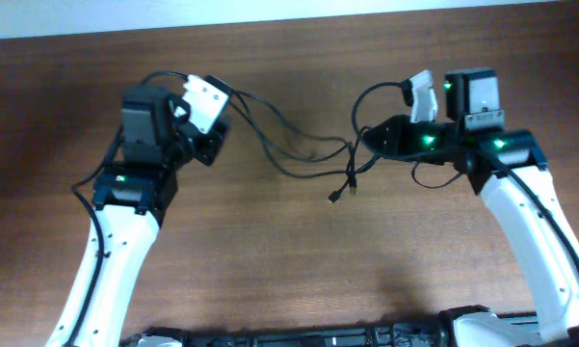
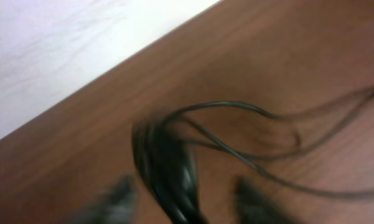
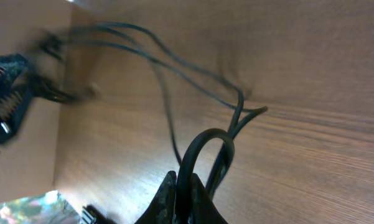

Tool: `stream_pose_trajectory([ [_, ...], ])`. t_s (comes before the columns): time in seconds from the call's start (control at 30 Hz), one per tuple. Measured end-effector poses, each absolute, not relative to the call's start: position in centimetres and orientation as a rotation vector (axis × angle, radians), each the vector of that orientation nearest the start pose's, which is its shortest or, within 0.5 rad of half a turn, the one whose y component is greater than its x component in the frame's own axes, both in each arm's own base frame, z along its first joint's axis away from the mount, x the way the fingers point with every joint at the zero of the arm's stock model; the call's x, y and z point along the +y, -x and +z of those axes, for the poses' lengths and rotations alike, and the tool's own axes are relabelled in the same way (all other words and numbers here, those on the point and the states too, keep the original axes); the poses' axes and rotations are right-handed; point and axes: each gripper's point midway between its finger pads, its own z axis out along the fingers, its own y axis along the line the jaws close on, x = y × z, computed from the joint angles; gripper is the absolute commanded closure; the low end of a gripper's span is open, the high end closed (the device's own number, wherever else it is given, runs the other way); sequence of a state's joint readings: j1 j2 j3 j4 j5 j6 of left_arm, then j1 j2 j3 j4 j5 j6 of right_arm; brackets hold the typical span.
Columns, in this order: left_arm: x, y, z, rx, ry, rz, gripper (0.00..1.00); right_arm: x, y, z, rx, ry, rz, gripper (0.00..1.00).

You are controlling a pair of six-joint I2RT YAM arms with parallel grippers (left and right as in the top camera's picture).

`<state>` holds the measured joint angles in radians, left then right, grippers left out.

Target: Untangle cables

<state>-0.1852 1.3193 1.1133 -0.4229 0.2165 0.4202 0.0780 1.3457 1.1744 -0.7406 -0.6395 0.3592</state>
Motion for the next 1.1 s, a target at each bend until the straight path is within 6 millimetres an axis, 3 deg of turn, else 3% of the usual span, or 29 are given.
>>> stream_pose_trajectory([
  [0.23, -14.0, -37.7, 23.3, 2.030, -0.849, -0.152, 0.00, 10.4, -33.9, 22.3, 2.459, -0.158, 0.950, 0.96],
  [0.4, -16.8, -36.3, 23.4, 1.990, -0.938, -0.249, 0.05, 10.6, -34.1, 22.7, 2.438, -0.160, 0.979, 0.96],
  [0.5, -19.6, -34.6, 23.8, 1.909, -1.058, -0.382, 0.13, 10.8, -34.1, 23.0, 2.430, -0.165, 1.006, 0.96],
  [0.7, -24.2, -30.4, 25.5, 1.680, -1.282, -0.649, 0.14, 11.0, -34.0, 23.1, 2.428, -0.165, 1.033, 0.96],
  [0.8, -25.3, -29.0, 25.9, 1.615, -1.340, -0.717, 0.17, 11.2, -34.0, 23.4, 2.418, -0.148, 1.049, 0.96],
  [0.93, -27.2, -26.8, 26.4, 1.514, -1.430, -0.789, 0.27, 12.3, -34.3, 25.0, 2.333, -0.017, 1.123, 0.96],
  [1.0, -28.5, -25.0, 26.7, 1.416, -1.506, -0.834, 0.26, 12.9, -34.1, 25.7, 2.300, 0.044, 1.167, 0.96],
  [1.1, -29.6, -23.8, 27.2, 1.328, -1.556, -0.849, 0.29, 13.4, -33.8, 26.2, 2.278, 0.086, 1.209, 0.96],
])
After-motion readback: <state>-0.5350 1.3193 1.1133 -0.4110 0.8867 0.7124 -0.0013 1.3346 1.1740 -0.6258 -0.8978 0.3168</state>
